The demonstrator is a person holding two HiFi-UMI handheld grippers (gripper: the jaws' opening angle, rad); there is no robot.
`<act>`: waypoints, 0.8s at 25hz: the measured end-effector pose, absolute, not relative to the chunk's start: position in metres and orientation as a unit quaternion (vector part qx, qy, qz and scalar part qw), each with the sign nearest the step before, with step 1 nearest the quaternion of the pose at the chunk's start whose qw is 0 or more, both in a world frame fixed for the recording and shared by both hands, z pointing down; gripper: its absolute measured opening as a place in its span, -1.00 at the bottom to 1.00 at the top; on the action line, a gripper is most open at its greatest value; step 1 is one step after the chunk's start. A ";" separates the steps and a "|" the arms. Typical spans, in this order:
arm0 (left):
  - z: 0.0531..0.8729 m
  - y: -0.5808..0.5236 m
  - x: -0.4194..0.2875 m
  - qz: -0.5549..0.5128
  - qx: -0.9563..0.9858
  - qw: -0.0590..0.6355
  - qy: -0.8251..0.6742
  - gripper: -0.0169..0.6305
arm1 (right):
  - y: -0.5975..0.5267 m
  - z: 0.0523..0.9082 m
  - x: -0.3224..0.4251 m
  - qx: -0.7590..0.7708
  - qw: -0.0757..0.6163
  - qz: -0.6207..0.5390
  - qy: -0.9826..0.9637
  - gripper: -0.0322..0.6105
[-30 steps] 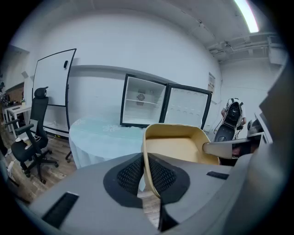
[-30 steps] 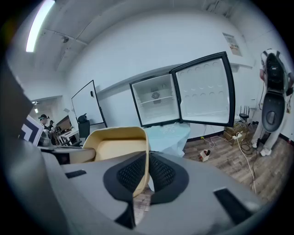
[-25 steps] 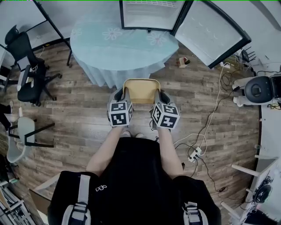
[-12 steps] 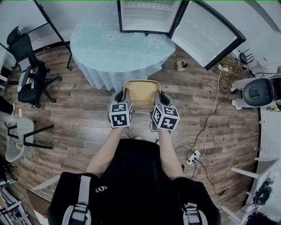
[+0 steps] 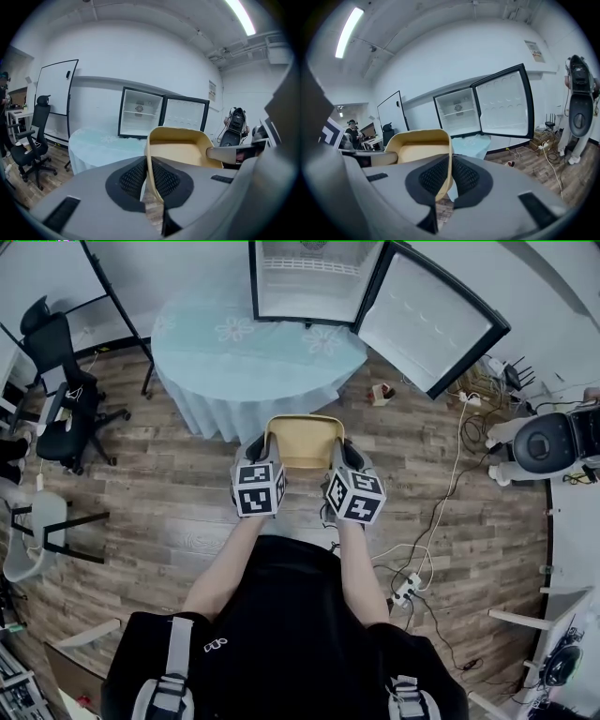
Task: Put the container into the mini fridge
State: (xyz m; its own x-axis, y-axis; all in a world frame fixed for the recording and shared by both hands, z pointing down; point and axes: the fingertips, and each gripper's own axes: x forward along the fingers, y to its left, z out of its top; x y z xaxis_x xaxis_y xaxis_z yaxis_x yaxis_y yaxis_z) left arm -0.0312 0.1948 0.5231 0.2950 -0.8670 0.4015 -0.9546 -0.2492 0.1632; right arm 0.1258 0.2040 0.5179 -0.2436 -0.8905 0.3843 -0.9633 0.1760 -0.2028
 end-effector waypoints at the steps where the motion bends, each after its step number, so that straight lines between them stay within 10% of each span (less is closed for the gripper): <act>1: 0.519 0.192 -0.031 0.112 0.783 0.187 -0.583 -0.92 | 0.202 0.515 0.126 0.609 0.086 0.201 -0.762 -0.83; 20: 0.531 0.059 -0.053 0.094 0.763 0.210 -0.604 -0.92 | 0.057 0.521 0.104 0.585 0.104 0.191 -0.781 -0.83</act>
State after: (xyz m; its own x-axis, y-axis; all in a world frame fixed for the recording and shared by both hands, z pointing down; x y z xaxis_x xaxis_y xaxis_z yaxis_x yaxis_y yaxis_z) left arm -0.0529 0.0587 0.5315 0.2523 -0.8824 0.3971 -0.9612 -0.1813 0.2077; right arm 0.1042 0.0574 0.5214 -0.2943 -0.8743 0.3859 -0.9537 0.2425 -0.1780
